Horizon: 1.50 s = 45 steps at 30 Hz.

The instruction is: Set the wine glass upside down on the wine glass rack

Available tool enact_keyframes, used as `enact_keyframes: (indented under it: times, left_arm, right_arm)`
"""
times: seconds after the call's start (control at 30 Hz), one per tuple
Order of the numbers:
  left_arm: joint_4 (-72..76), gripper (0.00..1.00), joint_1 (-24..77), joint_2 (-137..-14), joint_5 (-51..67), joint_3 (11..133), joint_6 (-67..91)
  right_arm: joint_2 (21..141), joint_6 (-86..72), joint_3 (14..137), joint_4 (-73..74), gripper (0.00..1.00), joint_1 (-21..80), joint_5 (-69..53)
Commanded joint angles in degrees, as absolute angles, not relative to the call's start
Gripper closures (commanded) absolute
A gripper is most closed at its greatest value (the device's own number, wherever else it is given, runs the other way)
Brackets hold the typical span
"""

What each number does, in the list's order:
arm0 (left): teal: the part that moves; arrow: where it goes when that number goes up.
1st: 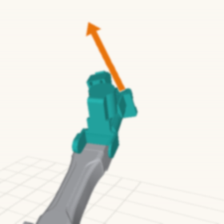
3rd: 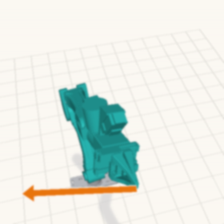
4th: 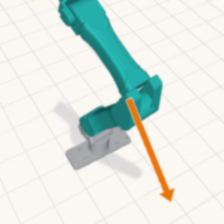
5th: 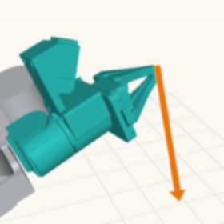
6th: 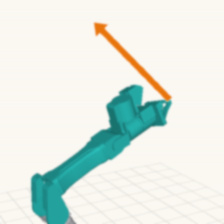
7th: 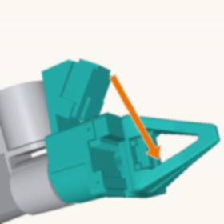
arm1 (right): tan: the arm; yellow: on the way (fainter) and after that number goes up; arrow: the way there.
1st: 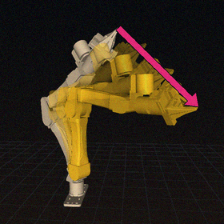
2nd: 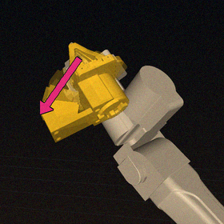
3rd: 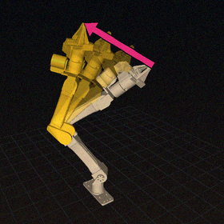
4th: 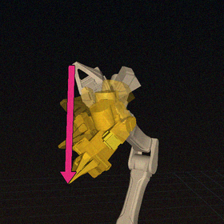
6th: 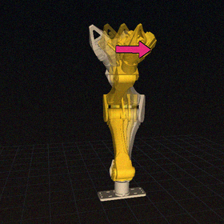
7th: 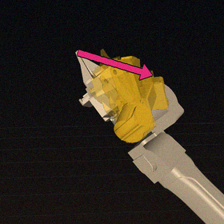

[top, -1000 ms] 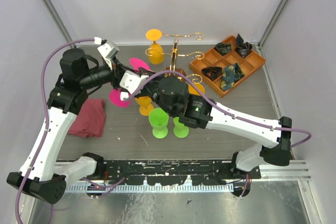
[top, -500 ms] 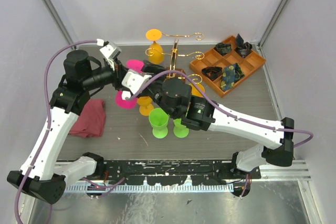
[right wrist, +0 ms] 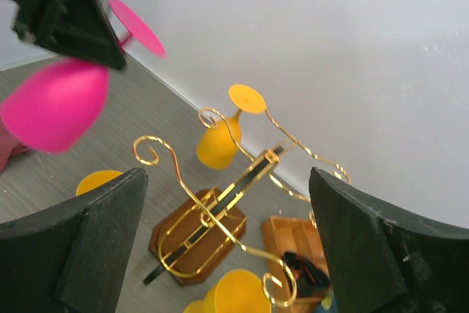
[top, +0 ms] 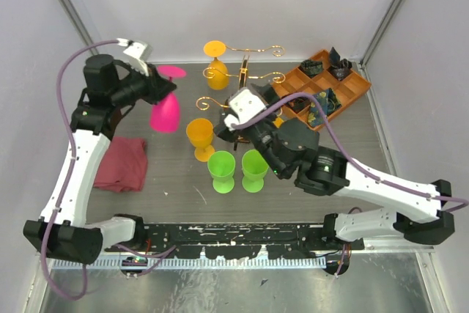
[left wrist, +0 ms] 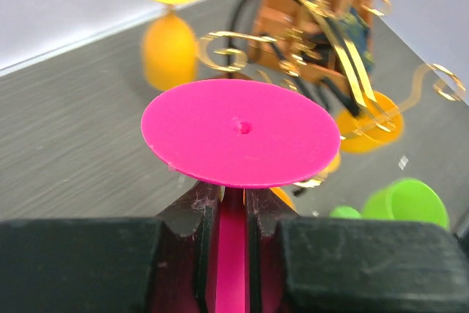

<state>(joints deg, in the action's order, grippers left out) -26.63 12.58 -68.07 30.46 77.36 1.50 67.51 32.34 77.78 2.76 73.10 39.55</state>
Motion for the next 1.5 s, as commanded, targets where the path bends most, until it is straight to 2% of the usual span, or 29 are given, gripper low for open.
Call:
enact_keyframes:
  times: [0.0,0.13,0.37,0.57,0.73,1.03,1.47]
  left_arm:
    - [-19.5,1.00,2.6,-70.8,35.9,79.6,5.5]
    - [-12.4,1.00,1.0,-72.3,36.3,75.7,5.3]
    - [14.1,1.00,1.0,-76.5,36.5,63.9,11.5]
    - [33.3,1.00,1.1,-82.7,36.3,57.9,17.7]
    - [47.5,1.00,3.0,-87.4,37.2,54.7,18.2]
    - [51.0,1.00,10.5,-84.8,36.5,50.3,7.7]
    - [51.1,1.00,14.2,-89.6,42.7,52.4,7.0]
  right_arm:
    - [61.1,22.8,75.1,5.4,0.01,73.3,46.5]
    - [56.4,19.3,72.2,7.0,0.00,73.3,49.9]
    - [51.2,14.6,70.7,11.2,0.00,73.3,56.0]
    - [45.6,9.7,69.8,13.9,0.00,73.3,55.9]
    - [47.1,10.3,70.3,18.6,0.00,73.3,58.9]
    - [47.4,9.8,69.3,19.2,0.00,73.3,62.0]
    - [46.3,10.0,68.7,19.1,0.00,73.3,63.6]
